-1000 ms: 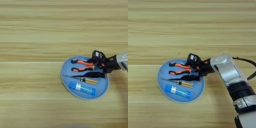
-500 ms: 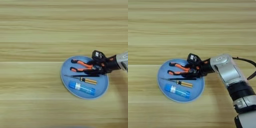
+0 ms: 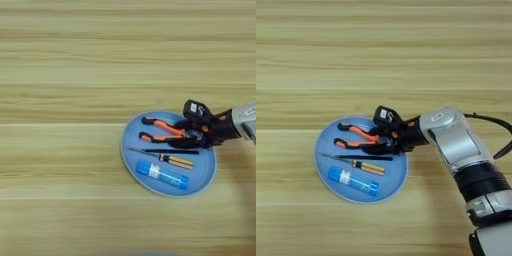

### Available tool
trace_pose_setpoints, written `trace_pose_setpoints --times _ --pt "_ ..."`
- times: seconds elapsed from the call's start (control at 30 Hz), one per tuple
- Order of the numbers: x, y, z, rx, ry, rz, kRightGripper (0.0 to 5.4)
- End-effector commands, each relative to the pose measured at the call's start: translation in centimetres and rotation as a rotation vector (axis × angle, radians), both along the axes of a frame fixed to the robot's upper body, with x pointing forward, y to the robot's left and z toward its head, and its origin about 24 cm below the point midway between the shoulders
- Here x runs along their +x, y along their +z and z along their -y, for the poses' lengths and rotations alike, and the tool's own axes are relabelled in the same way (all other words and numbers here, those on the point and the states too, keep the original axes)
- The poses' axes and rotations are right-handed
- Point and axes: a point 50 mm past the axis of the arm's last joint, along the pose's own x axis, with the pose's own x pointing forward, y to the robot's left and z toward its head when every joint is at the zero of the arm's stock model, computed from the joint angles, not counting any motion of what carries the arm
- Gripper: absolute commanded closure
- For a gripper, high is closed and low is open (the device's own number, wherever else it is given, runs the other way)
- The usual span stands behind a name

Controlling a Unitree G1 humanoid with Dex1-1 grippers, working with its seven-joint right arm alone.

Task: Move the objects on the table

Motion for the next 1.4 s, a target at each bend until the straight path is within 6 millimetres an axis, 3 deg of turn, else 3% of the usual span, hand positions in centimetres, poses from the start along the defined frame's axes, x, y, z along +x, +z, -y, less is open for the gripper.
trace_pose_setpoints --times 0.03,0.47,0.73,0.97,1.1,1.4 --pt "1.5 4.4 -0.3 0.024 0.016 0.171 3.09" --pt "2.5 7.5 1.1 0.070 -0.051 0.268 3.09" --pt "4.1 9.0 3.5 0.079 -0.184 0.329 3.09" --pt "5.4 8.6 5.9 0.055 -0.333 0.343 3.09" --pt "5.9 7.0 7.7 0.009 -0.436 0.315 3.09" --pt "5.8 3.9 9.1 -0.031 -0.520 0.241 3.09"
